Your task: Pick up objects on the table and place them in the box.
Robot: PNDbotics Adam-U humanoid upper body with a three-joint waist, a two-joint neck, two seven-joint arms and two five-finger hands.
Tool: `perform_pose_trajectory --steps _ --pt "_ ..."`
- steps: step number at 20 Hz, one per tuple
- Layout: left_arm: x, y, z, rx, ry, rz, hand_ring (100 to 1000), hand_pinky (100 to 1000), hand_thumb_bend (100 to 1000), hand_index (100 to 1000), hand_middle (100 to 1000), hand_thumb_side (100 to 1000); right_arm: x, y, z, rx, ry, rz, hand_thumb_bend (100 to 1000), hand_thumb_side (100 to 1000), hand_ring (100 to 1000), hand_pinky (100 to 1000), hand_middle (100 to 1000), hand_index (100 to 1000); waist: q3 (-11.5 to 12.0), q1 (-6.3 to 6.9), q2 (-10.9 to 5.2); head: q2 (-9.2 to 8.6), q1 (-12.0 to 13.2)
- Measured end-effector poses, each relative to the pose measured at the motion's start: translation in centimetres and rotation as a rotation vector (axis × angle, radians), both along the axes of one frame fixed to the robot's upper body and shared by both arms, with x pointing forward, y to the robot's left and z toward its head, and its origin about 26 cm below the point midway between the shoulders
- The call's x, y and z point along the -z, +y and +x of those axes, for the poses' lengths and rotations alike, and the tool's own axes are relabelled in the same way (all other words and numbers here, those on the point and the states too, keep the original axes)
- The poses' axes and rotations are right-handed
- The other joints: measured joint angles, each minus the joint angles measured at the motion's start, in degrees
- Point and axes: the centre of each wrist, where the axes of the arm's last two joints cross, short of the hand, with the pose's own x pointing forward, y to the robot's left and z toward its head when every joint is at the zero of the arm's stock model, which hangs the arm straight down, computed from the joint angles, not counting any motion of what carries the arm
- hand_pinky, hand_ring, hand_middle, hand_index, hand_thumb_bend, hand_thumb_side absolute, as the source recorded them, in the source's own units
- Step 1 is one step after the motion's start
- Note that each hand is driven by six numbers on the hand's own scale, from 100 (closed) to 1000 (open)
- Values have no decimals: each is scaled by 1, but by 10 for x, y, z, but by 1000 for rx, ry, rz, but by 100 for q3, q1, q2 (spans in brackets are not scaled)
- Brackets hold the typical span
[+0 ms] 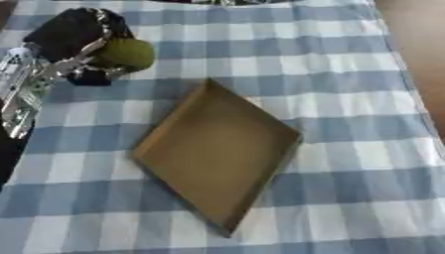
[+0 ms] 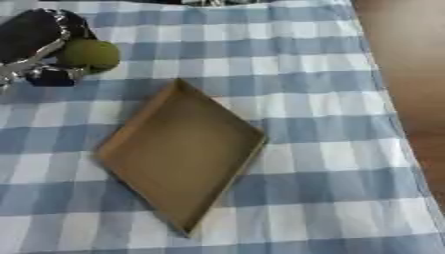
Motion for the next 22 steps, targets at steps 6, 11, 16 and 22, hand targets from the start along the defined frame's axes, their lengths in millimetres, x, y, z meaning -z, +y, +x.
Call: perform_pose_trajectory --steps 6,11,16,22 --pt "-10 -31 -23 207 28 78 489 446 198 664 525 100 -1 -12 4 54 2 -30 100 464 733 811 659 801 -3 -5 -50 51 -11" --pt "-20 -52 -45 392 113 45 471 437 100 633 506 100 2 -27 16 96 36 -52 100 470 735 811 659 801 -15 -32 -114 102 -17" --pt "-24 -61 -57 458 175 -11 472 441 100 637 509 100 5 -43 30 144 77 -86 100 470 735 810 658 799 -39 -39 -189 164 -17" --pt "2 -72 -52 448 255 -22 477 448 100 643 514 100 -1 -54 43 166 72 -133 100 470 732 807 657 797 -45 -78 -248 258 -40"
